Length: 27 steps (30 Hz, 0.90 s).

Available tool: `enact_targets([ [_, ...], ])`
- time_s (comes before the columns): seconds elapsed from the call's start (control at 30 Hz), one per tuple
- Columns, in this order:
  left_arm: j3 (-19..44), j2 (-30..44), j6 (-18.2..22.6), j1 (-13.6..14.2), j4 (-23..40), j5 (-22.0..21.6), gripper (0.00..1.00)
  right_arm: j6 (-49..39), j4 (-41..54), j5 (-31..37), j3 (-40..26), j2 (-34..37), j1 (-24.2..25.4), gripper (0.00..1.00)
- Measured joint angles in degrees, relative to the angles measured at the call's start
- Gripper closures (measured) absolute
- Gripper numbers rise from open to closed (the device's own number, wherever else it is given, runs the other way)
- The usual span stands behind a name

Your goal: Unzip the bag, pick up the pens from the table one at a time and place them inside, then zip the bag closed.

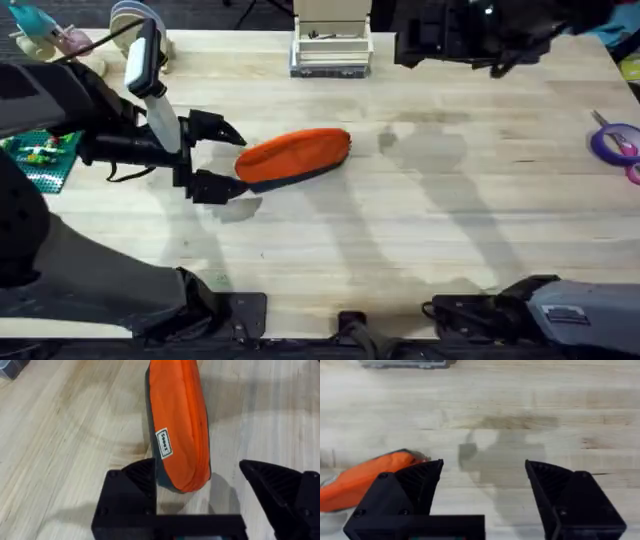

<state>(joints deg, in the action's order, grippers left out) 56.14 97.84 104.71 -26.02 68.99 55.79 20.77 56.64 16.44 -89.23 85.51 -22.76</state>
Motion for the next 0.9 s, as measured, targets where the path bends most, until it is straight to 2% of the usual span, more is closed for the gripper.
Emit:
enact_targets([
  [0.23, 0.0, 0.0, 0.0, 0.0, -0.2, -0.1, 0.007, -6.0, 4.0, -1.5, 0.0, -3.5, 0.0, 0.006],
  [0.4, 0.5, 0.0, 0.0, 0.0, 3.5, -0.1, 0.005, -8.6, 7.1, -4.6, 0.0, -6.1, 0.0, 0.006],
  [0.67, 9.2, -0.6, 0.0, 0.0, 11.6, -0.1, 0.004, -12.7, 9.8, -8.1, 0.0, -11.6, 0.0, 0.005],
  [0.9, 15.2, -8.6, -0.4, 0.0, 15.5, -0.1, 0.003, -14.9, 12.3, -8.8, 0.0, -14.2, 0.0, 0.005],
])
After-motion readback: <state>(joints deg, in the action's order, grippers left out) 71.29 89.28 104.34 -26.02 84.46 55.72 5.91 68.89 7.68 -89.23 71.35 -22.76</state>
